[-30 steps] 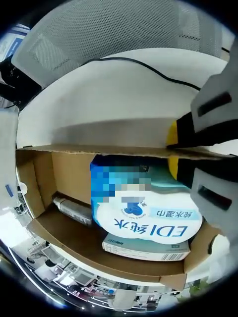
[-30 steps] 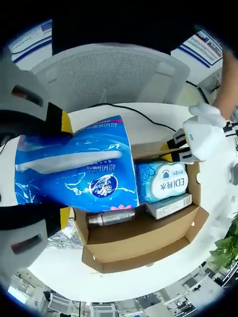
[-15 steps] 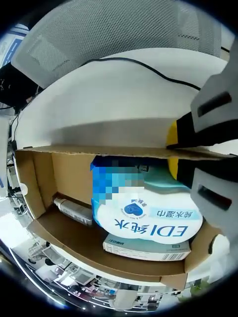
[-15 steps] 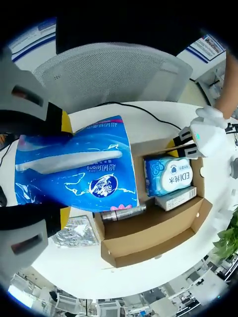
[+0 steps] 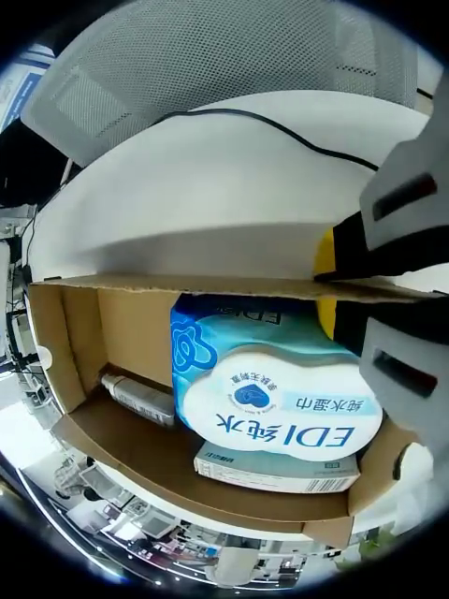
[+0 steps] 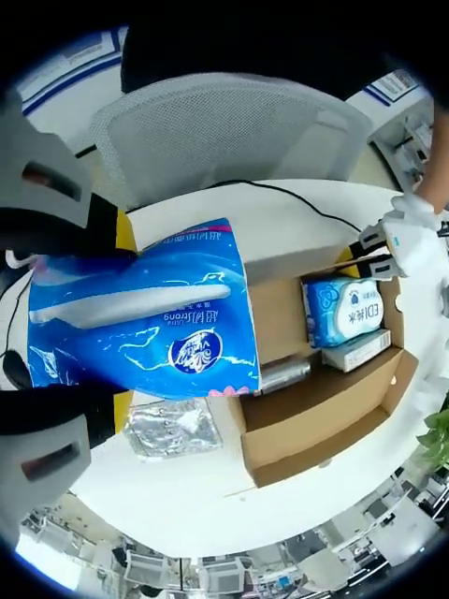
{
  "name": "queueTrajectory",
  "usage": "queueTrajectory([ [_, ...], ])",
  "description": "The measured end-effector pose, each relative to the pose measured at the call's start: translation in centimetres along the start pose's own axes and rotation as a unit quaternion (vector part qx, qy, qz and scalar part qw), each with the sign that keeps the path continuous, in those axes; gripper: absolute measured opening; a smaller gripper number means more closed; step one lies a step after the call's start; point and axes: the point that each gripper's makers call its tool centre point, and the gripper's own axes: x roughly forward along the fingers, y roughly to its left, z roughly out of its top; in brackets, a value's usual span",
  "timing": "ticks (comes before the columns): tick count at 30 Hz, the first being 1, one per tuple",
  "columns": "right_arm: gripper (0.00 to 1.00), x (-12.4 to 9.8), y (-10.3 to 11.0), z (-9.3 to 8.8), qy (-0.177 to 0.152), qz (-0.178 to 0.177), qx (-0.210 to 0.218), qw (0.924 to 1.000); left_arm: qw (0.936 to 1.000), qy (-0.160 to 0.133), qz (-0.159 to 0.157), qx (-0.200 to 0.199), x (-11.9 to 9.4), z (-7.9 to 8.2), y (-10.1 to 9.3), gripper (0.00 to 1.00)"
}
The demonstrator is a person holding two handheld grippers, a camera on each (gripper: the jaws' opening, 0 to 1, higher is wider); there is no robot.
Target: Operate the shoe box by opening the lid, removing the specified soft item, and placing it in the target area until the item is outside and the box remains undamaged.
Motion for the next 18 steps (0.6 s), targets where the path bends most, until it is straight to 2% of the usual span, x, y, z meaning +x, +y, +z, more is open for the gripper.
queueTrajectory([
  [10, 0.5, 0.3, -0.1, -2.2, 0.007, -0.005, 0.002, 1.0, 1.0, 0.0, 0.0, 0.0, 0.0, 0.1, -0.1, 0.02],
  [18, 0.5, 0.2, -0.4, -2.4, 0.007, -0.004, 0.007, 0.9999, 1.0, 0.0, 0.0, -0.001, 0.0, 0.0, -0.2, 0.02],
])
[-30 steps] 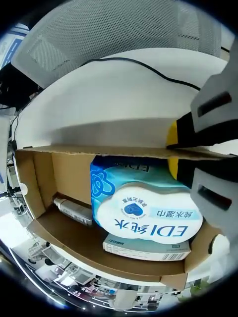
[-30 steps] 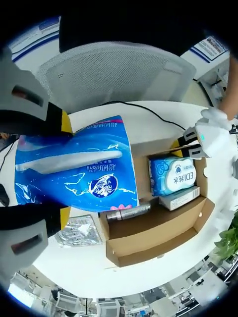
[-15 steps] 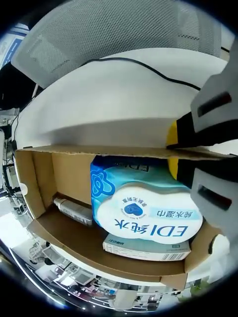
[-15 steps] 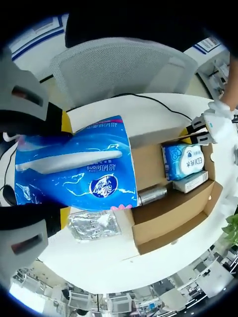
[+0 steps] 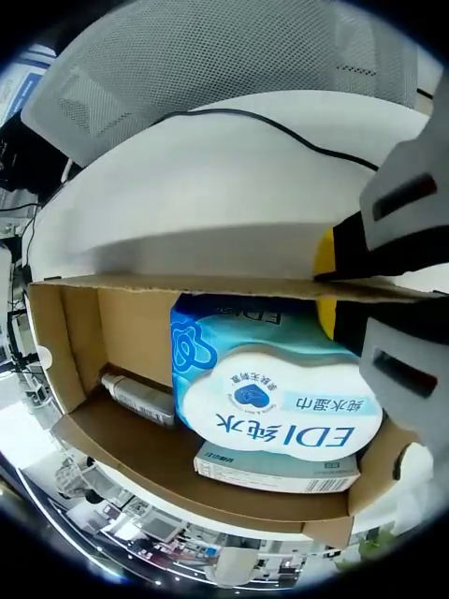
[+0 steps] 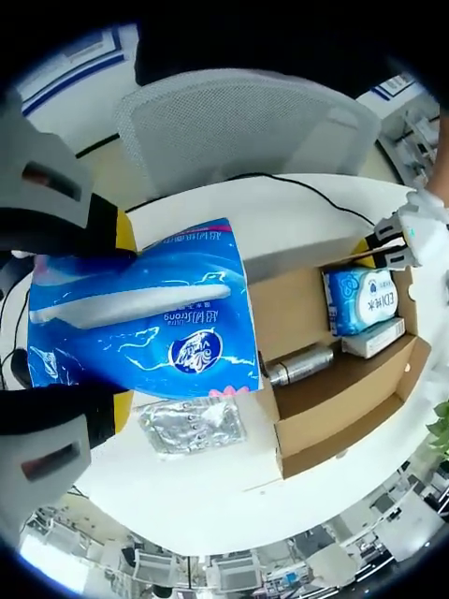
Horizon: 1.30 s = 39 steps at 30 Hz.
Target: Operate the shoe box by opening the lid, removing the specified soft item, and placing it in the target area until the item is outside and the box remains undamaged.
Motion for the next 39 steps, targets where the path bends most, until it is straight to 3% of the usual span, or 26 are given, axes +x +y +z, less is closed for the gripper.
queueTrajectory([
  [8, 0.5, 0.9, 1.1, 0.6, -0.003, 0.015, -0.006, 0.9999, 1.0, 0.0, 0.0, 0.0, 0.0, -0.1, 0.0, 0.02],
  [21, 0.5, -1.6, -2.9, 0.6, 0.01, -0.014, -0.036, 0.9992, 1.0, 0.0, 0.0, -0.002, 0.0, -0.2, -0.1, 0.02],
  [31, 0.5, -2.3, -3.6, 0.2, 0.029, -0.002, -0.076, 0.9967, 1.0, -0.001, 0.0, -0.003, 0.0, -0.1, 0.0, 0.02],
  [39, 0.51, -2.2, -4.7, 0.6, 0.016, 0.004, -0.077, 0.9969, 1.0, 0.0, 0.0, -0.006, 0.1, -0.1, 0.0, 0.02],
])
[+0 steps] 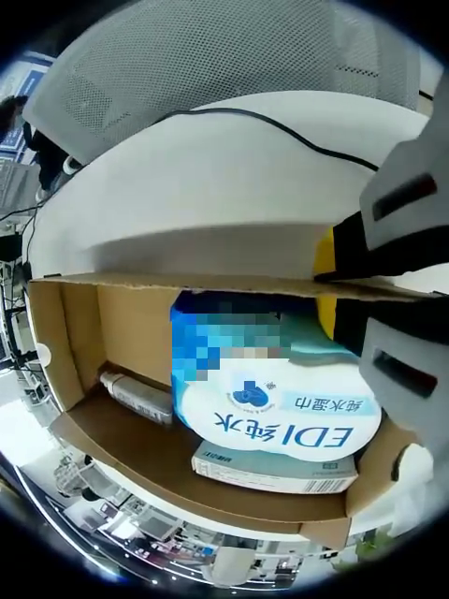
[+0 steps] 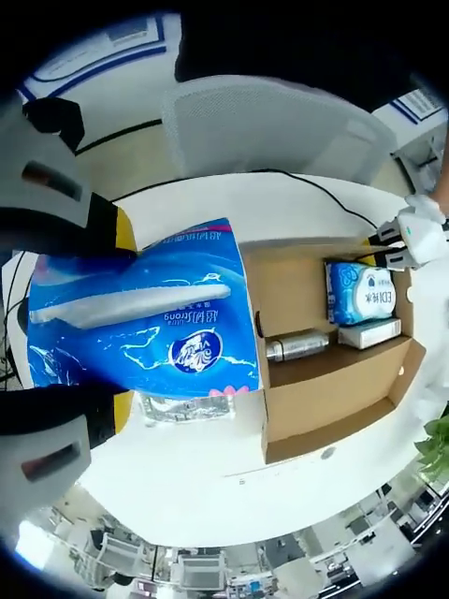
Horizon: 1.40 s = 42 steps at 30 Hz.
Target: Operate the shoe box by opening the lid, removing the specified soft item, and placing it in the target area until the item is outside and the box remains undamaged.
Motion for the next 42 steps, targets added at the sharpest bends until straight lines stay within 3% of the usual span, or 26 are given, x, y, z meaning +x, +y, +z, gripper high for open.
queueTrajectory([
  [11, 0.51, -0.6, -2.2, 0.1, -0.015, 0.029, -0.007, 0.9994, 1.0, 0.002, -0.002, 0.001, 0.1, 0.1, -0.1, 0.02],
  [17, 0.51, -1.1, -4.6, -0.3, -0.009, 0.03, -0.009, 0.9995, 1.0, 0.0, 0.0, 0.002, 0.0, 0.3, -0.1, 0.02],
  [21, 0.51, -0.8, -7.2, -0.6, -0.018, 0.02, -0.018, 0.9995, 1.0, 0.0, 0.0, 0.003, 0.1, 0.3, -0.1, 0.02],
  [26, 0.51, -0.5, -8.4, 0.1, -0.038, 0.016, -0.015, 0.9991, 1.0, 0.0, -0.001, 0.002, 0.2, 0.3, -0.1, 0.02],
  [29, 0.51, 0.1, -9.1, 0.3, -0.045, 0.019, -0.014, 0.9987, 1.0, 0.001, -0.001, -0.001, 0.1, 0.4, -0.2, 0.02],
  [35, 0.51, 2.6, -10.5, -0.5, -0.025, 0.014, -0.031, 0.9991, 1.0, 0.001, -0.001, -0.003, 0.2, 0.4, -0.2, 0.02],
  [42, 0.51, 4.4, -11.5, 0.0, -0.039, 0.021, -0.029, 0.9986, 1.0, 0.0, -0.001, -0.001, 0.2, 0.4, -0.1, 0.02],
])
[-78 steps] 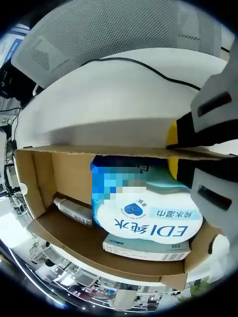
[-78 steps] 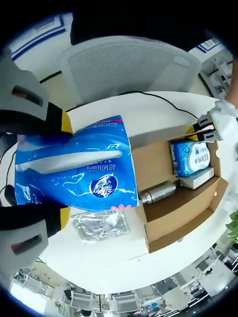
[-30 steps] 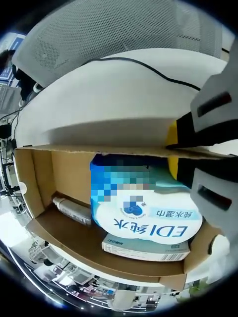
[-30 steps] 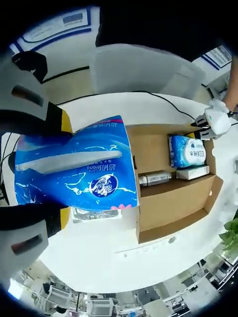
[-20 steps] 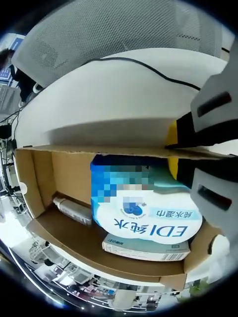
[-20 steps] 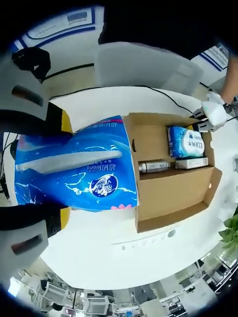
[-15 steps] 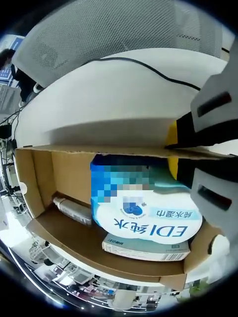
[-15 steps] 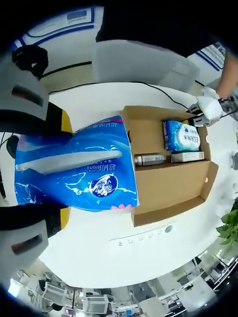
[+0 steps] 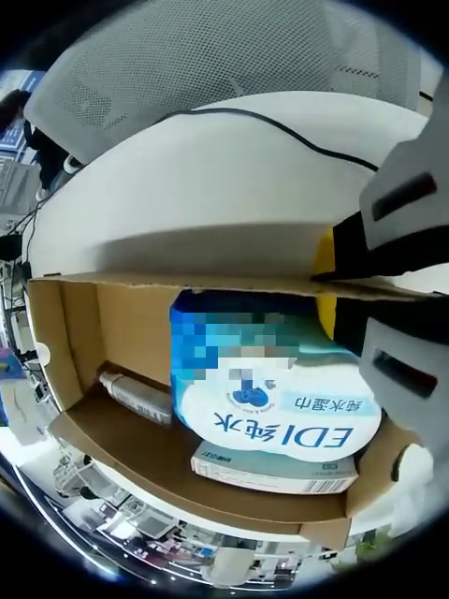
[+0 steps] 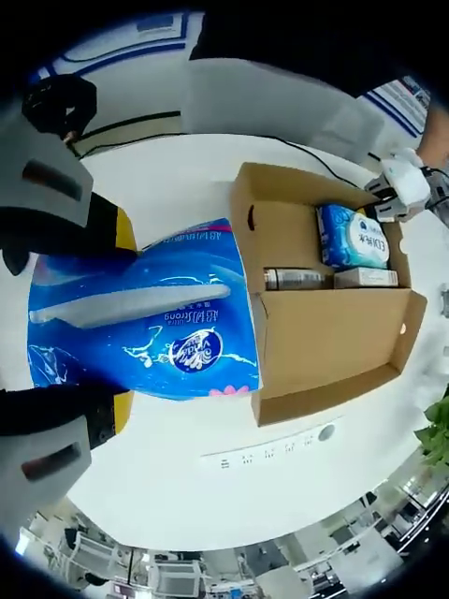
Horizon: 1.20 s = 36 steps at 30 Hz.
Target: Operate the shoe box by opening the lid, removing the specified soft item, and placing it in the target area until the item is outside and the box remains undamaged.
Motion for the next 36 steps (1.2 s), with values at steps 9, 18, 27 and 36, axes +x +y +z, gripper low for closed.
queueTrajectory([
  [9, 0.51, 1.8, -1.5, 0.3, -0.001, 0.012, -0.004, 0.9999, 1.0, 0.001, -0.001, -0.009, 0.1, -0.1, 0.1, 0.02],
  [18, 0.51, 3.6, -5.0, -2.3, 0.023, 0.011, 0.003, 0.9997, 1.0, 0.0, -0.001, 0.0, 1.1, 2.2, 2.9, 0.02],
  [27, 0.52, 6.1, -7.4, -3.7, 0.03, 0.002, 0.003, 0.9995, 1.0, 0.0, -0.001, 0.0, 1.2, 2.6, 4.0, 0.02],
  [36, 0.52, 7.0, -7.4, -4.0, 0.036, 0.012, 0.001, 0.9993, 1.0, -0.001, 0.0, 0.001, 1.2, 2.7, 4.4, 0.02],
])
